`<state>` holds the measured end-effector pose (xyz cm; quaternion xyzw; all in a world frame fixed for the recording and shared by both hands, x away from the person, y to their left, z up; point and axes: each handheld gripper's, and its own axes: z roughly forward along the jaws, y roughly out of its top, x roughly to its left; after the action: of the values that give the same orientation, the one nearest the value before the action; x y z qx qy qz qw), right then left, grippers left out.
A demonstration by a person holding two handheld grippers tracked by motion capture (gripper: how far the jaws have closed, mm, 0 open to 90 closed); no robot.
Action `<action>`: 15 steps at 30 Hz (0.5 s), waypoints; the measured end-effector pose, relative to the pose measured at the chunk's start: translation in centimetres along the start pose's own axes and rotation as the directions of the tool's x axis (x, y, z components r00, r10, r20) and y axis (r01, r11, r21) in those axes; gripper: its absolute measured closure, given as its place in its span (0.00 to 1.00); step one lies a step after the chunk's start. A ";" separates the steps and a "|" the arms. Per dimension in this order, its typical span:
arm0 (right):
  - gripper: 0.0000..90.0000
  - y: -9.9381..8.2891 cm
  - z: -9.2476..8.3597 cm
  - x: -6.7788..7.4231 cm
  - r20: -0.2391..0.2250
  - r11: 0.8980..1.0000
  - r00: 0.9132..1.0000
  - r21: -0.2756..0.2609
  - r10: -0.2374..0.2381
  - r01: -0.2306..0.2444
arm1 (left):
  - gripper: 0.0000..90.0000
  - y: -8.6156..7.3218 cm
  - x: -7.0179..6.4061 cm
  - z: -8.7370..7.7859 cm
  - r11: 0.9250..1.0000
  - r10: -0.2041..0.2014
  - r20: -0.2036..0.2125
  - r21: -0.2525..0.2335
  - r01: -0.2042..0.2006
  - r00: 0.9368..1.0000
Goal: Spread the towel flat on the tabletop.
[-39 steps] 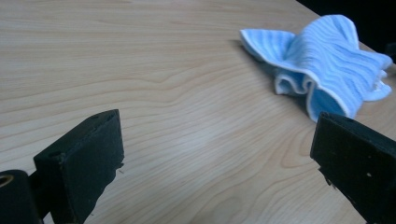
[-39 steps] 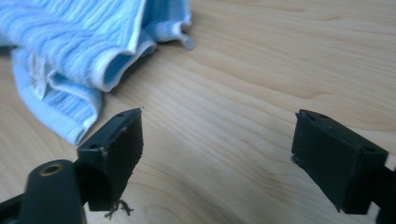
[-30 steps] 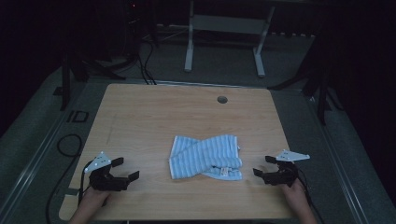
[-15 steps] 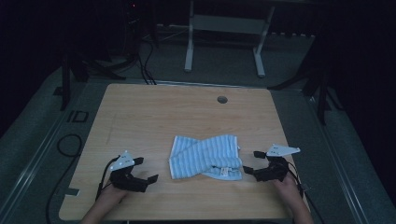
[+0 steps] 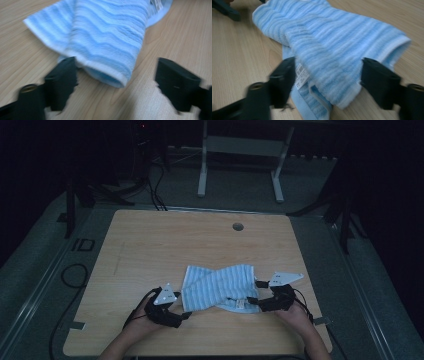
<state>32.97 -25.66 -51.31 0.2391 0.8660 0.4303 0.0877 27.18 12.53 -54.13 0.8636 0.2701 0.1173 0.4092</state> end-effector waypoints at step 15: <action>0.88 1.2 3.0 1.0 -0.030 0.990 0.995 0.106 -0.095 0.097 | 0.56 1.3 -0.3 3.1 0.990 0.083 -0.159 0.124 -0.064 0.984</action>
<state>33.61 -22.43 -52.12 0.1963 0.8994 0.3812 0.0847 28.74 9.64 -55.08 0.8831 0.2771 0.1867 0.3293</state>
